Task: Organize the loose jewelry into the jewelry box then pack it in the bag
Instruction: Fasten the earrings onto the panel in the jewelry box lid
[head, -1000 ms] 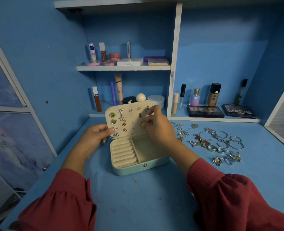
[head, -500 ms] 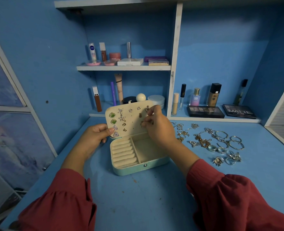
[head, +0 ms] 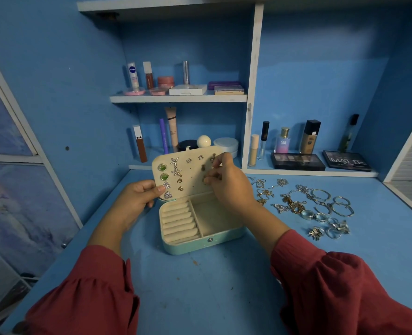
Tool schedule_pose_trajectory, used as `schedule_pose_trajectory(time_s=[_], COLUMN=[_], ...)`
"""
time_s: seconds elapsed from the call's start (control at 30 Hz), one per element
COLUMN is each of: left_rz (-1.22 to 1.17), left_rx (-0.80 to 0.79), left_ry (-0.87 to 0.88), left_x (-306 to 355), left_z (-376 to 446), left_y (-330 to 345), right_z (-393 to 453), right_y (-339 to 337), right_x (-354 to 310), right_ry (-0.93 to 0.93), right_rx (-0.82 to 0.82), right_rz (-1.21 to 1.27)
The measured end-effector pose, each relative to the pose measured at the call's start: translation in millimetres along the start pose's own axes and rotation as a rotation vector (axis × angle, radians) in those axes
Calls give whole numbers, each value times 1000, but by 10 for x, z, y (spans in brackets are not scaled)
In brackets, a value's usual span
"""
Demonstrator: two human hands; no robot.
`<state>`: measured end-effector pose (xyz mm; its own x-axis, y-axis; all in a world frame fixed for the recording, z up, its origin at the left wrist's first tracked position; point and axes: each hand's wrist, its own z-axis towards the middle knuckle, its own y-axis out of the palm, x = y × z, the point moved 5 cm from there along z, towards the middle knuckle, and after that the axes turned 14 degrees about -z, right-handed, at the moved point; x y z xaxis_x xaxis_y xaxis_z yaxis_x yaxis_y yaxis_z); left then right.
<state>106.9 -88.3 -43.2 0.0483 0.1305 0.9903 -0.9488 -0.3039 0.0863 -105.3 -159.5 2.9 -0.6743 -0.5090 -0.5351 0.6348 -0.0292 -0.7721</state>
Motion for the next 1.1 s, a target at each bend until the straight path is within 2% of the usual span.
schedule_pose_trajectory(time_s=[0.37,0.83,1.1], left_rz=[-5,-18,-33], left_rx=[-1,-37,-43], left_ry=[-5,2,1], left_x=[-14,-9,6], left_z=[15,10,-5], left_y=[-12,-2,8], right_z=[11,21,13], right_y=[7,-6,78], right_x=[40,-30,60], right_ry=[24,29,286], right_rx=[33,107,49], right_rz=[54,-122,339])
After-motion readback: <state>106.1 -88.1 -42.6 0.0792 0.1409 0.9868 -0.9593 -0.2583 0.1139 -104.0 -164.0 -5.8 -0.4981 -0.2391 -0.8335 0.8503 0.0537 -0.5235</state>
